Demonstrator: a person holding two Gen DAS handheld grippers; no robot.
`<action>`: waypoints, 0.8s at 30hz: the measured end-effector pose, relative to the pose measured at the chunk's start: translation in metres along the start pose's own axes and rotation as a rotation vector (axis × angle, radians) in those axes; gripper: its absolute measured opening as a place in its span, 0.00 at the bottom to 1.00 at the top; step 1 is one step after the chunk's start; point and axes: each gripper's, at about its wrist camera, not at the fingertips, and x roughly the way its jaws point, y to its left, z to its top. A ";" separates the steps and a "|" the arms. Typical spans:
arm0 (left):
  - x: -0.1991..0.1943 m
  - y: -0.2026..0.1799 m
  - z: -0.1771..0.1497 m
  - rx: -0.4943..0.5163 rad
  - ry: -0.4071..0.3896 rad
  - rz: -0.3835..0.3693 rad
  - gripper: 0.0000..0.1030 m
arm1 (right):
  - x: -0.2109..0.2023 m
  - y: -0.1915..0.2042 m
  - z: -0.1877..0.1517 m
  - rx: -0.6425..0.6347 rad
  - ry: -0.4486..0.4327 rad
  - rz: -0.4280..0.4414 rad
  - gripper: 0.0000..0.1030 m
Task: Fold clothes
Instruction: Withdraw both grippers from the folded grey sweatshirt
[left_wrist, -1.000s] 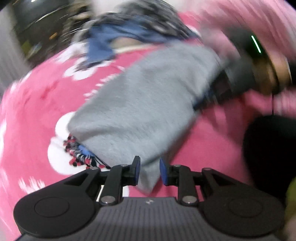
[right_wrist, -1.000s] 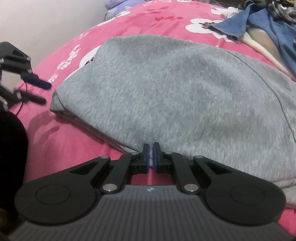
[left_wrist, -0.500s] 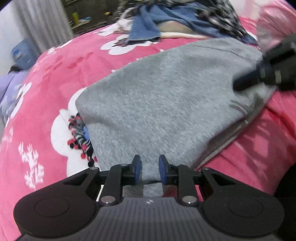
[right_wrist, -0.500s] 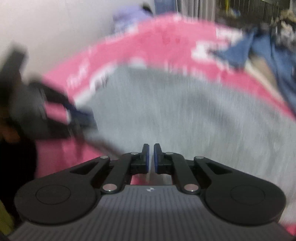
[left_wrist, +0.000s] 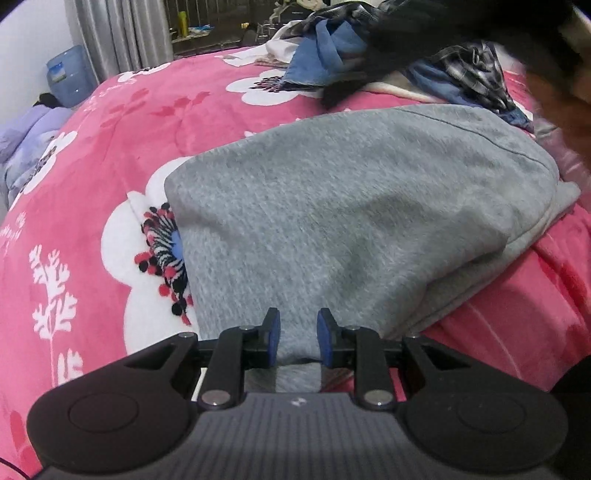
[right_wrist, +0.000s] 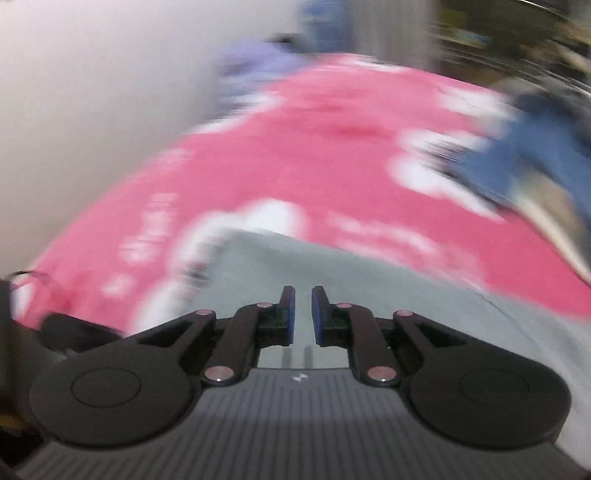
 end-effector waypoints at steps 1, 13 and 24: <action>0.000 0.000 -0.001 -0.003 -0.001 -0.002 0.23 | 0.017 0.013 0.007 -0.046 0.019 0.052 0.10; 0.001 0.012 -0.004 -0.054 -0.006 -0.072 0.23 | 0.108 0.002 0.045 -0.011 0.084 0.000 0.05; 0.002 0.026 -0.004 -0.123 -0.008 -0.149 0.27 | -0.149 -0.073 0.019 0.211 -0.323 -0.572 0.09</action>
